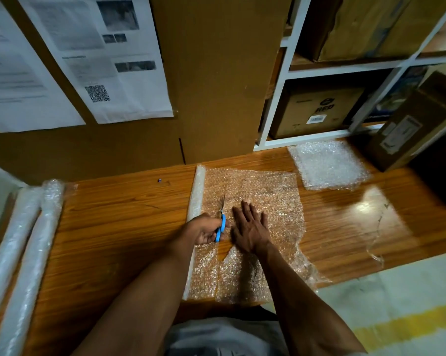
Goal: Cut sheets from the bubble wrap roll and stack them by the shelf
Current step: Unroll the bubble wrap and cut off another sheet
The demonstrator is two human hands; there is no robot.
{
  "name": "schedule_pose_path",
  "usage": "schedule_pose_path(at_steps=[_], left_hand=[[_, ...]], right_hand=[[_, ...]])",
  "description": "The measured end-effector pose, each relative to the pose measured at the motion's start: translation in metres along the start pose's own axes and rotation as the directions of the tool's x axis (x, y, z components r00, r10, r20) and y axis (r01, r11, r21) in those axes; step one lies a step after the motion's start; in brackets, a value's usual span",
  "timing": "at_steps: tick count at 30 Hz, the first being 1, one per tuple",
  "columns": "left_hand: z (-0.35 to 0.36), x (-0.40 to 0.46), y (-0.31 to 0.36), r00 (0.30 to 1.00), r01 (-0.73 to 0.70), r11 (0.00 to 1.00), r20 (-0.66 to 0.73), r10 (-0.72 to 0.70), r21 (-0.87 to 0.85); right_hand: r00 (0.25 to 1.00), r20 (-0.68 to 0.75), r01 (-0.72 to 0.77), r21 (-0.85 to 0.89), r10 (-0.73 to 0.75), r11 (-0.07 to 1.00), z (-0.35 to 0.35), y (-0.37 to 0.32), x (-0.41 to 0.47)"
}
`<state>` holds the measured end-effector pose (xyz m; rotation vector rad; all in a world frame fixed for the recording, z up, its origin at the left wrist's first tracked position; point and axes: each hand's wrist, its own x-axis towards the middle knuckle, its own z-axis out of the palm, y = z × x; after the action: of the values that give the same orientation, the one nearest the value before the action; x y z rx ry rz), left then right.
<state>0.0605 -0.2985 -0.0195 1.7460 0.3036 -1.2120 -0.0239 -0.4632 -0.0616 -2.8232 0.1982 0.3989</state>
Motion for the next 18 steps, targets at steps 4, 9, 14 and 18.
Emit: schedule_pose_path(at_steps=[4, 9, 14, 18], left_hand=[[0.002, 0.004, 0.010, 1.000, 0.010, 1.000, -0.002, -0.010, -0.030], [0.005, 0.009, 0.016, 0.997, -0.004, 1.000, -0.073, 0.004, -0.005], [0.004, 0.008, 0.016, 0.989, -0.062, 0.998, -0.134, 0.057, -0.030], [-0.003, 0.013, 0.018, 0.998, -0.022, 0.997, -0.055, 0.018, -0.069]], right_hand=[[1.000, -0.003, 0.018, 0.020, -0.018, 1.000, -0.002, 0.004, 0.000], [0.998, -0.024, 0.052, 0.035, -0.052, 0.998, -0.006, 0.006, 0.001], [0.990, -0.113, 0.090, 0.021, -0.087, 0.996, -0.007, 0.011, 0.003], [0.983, -0.158, 0.099, 0.015, -0.095, 0.995, -0.010, 0.014, 0.014]])
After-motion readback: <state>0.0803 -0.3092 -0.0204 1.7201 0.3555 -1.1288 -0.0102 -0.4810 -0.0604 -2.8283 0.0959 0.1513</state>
